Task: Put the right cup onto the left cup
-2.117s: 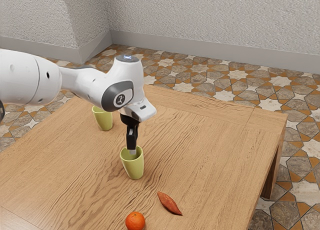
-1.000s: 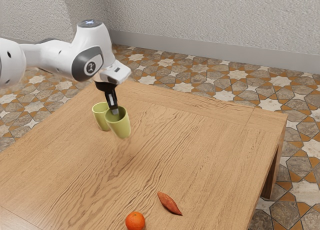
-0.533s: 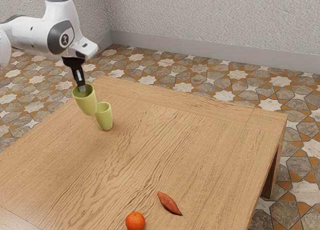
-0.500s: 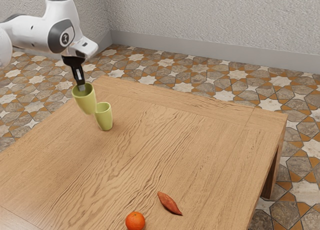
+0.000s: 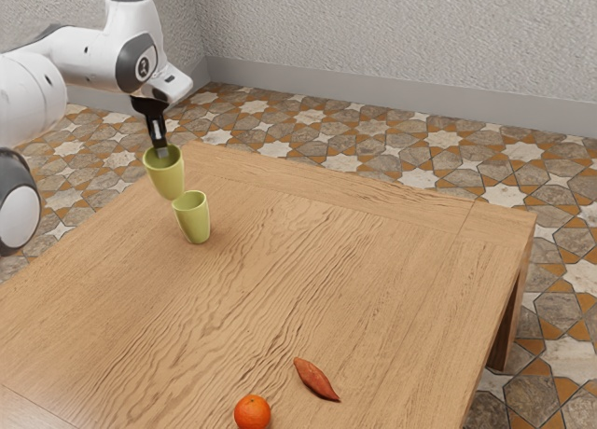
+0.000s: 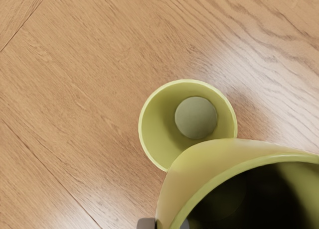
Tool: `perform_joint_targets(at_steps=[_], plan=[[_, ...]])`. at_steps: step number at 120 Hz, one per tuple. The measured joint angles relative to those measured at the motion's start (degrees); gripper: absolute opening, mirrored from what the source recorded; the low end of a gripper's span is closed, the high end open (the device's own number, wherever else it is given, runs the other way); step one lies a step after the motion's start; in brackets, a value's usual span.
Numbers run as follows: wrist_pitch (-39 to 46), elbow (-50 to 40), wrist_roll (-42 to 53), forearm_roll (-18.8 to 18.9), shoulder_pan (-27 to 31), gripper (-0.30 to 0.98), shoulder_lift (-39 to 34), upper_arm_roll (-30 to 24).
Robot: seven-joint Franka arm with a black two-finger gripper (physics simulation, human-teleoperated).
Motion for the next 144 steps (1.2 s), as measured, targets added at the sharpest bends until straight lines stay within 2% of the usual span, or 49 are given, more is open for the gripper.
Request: perform_joint_targets(at_steps=[49,98,122,144], plan=[[1.88,7.15,5.85,-1.29,-0.03,-0.10,7.57,-0.41],[3.30,5.27,9.64,-4.74,1.01,-0.10,8.53,-0.28],[2.37,5.37,10.92,-5.09,1.08,0.33,7.52,-0.51],[-0.53,1.78,10.95,-4.78,-0.54,0.54,1.04,-0.82]])
